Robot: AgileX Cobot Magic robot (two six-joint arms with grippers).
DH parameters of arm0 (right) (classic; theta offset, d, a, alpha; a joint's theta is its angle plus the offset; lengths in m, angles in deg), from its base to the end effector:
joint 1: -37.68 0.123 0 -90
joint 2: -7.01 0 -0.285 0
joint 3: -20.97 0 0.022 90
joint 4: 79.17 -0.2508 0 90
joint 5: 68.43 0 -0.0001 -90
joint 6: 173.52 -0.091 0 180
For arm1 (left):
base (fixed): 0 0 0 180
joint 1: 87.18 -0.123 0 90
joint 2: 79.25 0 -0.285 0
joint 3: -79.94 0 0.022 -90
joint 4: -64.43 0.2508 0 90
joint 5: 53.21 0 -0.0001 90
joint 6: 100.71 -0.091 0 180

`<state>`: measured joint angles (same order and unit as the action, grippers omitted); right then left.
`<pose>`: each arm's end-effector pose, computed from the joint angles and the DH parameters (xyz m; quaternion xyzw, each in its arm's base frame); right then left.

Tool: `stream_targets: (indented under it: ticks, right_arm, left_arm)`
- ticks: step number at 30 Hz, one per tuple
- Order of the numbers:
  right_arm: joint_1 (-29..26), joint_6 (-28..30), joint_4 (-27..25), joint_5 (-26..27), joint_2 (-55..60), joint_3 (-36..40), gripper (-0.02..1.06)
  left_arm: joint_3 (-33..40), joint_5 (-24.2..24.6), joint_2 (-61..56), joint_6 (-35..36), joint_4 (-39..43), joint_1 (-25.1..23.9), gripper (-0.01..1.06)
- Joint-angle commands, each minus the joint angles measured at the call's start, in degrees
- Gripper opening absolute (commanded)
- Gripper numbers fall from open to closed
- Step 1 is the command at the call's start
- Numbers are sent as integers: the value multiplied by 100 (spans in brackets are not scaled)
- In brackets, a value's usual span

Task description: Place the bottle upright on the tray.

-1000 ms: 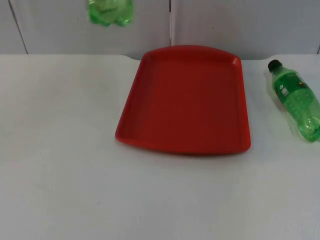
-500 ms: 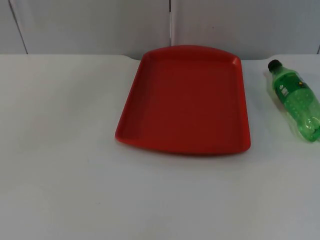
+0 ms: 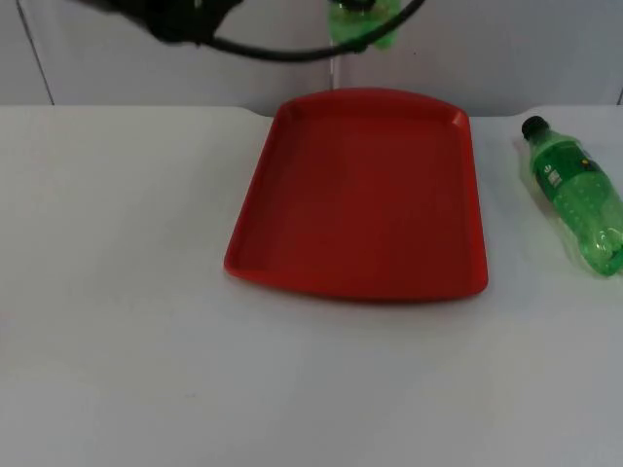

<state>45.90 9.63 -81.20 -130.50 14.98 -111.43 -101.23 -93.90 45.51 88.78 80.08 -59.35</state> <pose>-0.0076 0.0018 0.2802 -0.0857 0.8511 0.0406 0.5164 0.4105 -0.2348 0.2460 0.2377 0.6259 -0.2199 0.7095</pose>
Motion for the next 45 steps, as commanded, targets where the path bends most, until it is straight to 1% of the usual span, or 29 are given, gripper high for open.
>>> stream_targets:
  ticks: [1, 4, 6, 9, 11, 13, 17, 22, 25, 27, 32, 36, 45]
  right_arm:
    - [-32, 38, -25, 32, -18, 2, 105]
    - [-32, 38, -25, 32, -18, 2, 105]
    - [-32, 38, -25, 32, -18, 2, 105]
    - [-32, 38, -25, 32, -18, 2, 105]
    - [-32, 38, -25, 32, -18, 2, 105]
    - [-32, 38, -25, 32, -18, 2, 105]
    - [-32, 38, -25, 32, -18, 2, 105]
    - [-32, 38, -25, 32, -18, 2, 105]
    - [-32, 38, -25, 32, -18, 2, 105]
    - [-32, 38, -25, 32, -18, 2, 105]
    - [-32, 38, -25, 32, -18, 2, 105]
    - [-32, 38, -25, 32, -18, 2, 105]
    - [-32, 38, -25, 32, -18, 2, 105]
  left_arm:
    - [-14, -611, 266, 252, 44, -109, 0]
    - [-14, -976, 637, 369, 44, -234, 0]
    - [-26, -971, 754, 394, 44, -264, 0]
    - [-26, -1007, 1053, 404, -183, -386, 0]
    - [-35, -1088, 1158, 404, -195, -397, 0]
    - [-93, -1307, 1334, 470, -58, -510, 0]
    - [-309, -1304, 1567, 655, 334, -597, 0]
    - [-499, -1279, 1623, 655, 390, -597, 0]
    - [-590, -1252, 1623, 655, 722, -597, 0]
    - [-590, -1252, 1623, 655, 773, -597, 0]
    - [-590, -1252, 1623, 655, 749, -597, 0]
    - [-598, -1252, 1650, 495, 736, -597, 0]
    - [-1041, -1232, 2169, 455, 734, -597, 0]
